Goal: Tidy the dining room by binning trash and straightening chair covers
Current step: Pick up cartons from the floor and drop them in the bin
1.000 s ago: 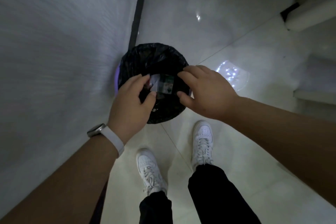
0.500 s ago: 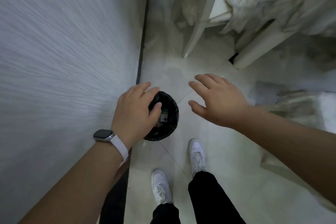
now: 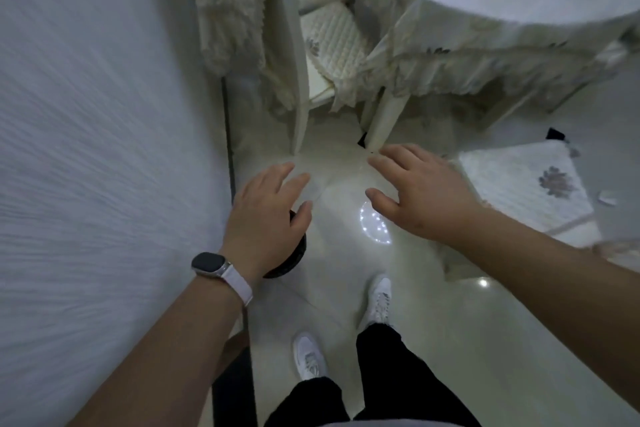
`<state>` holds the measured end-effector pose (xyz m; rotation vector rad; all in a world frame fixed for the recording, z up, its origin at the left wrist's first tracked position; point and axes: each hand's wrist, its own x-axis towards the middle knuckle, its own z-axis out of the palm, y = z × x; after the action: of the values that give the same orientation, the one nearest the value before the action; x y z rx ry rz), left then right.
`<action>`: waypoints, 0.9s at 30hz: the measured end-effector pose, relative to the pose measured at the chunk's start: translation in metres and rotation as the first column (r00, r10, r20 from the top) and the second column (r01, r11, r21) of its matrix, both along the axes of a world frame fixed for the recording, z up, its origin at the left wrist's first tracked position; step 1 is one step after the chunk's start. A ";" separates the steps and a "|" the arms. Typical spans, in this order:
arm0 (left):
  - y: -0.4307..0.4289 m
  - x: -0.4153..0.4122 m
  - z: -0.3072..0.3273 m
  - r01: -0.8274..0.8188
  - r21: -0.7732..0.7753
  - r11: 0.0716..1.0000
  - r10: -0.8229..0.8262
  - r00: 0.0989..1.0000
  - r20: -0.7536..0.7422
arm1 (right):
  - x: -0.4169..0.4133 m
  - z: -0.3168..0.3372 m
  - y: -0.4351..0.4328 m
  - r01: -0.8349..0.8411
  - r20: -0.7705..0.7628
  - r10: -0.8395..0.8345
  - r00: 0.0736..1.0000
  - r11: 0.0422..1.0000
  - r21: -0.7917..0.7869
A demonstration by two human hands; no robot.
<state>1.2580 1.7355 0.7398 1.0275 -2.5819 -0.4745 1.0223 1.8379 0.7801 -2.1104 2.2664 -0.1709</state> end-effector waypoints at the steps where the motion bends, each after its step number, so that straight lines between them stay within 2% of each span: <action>1: 0.005 -0.003 0.011 0.026 -0.027 0.999 -0.027 1.000 -0.010 | -0.001 0.009 0.012 0.017 -0.012 -0.017 1.000 1.000 -0.011; 5: 0.023 -0.026 0.049 0.118 -0.121 0.986 -0.122 0.992 -0.026 | -0.006 0.042 0.056 0.115 -0.035 -0.117 0.993 0.992 -0.060; 14: 0.101 -0.107 0.101 0.342 -0.202 0.917 -0.353 0.936 -0.016 | -0.039 0.083 0.175 0.316 -0.016 -0.322 0.947 0.937 -0.145; 18: 0.158 -0.155 0.114 0.445 -0.208 0.871 -0.455 0.891 0.001 | -0.067 0.093 0.252 0.387 -0.046 -0.407 0.912 0.893 -0.230; 27: 0.324 -0.265 0.149 0.580 -0.305 0.755 -0.610 0.792 -0.005 | -0.152 0.103 0.427 0.494 -0.036 -0.522 0.852 0.826 -0.272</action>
<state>0.9930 2.0593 0.8890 0.0473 -2.7332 -0.2628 0.8701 2.2649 0.8833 -1.5701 2.9753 -0.3888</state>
